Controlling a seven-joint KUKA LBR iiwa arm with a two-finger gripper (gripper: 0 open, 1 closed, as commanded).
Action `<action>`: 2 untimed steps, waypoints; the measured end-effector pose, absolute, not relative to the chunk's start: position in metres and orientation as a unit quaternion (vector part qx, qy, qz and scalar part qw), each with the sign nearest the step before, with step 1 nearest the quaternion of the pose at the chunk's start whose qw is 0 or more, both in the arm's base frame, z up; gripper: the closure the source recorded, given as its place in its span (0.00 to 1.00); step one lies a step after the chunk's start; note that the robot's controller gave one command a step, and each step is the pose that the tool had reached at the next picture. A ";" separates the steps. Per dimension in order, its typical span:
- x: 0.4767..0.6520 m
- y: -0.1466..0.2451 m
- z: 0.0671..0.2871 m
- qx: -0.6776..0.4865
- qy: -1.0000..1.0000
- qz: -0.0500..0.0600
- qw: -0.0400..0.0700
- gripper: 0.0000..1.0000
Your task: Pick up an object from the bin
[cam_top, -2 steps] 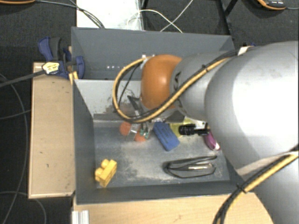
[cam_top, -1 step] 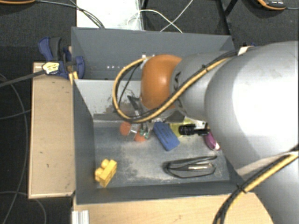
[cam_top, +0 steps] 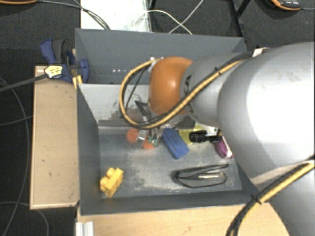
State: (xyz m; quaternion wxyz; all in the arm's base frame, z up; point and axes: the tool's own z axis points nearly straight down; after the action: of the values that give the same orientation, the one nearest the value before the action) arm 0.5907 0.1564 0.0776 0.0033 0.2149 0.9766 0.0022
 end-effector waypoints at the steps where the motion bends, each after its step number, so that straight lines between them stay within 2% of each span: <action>1: 0.589 0.156 0.097 0.215 0.977 0.002 0.001 1.00; 2: 0.591 0.157 0.113 0.214 0.977 0.003 0.003 1.00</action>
Offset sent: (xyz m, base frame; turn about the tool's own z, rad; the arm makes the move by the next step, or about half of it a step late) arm -0.0001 0.0000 0.0850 0.0000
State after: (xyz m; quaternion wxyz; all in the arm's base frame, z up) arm 0.5909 0.1568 0.1134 0.0033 0.2142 0.9768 0.0027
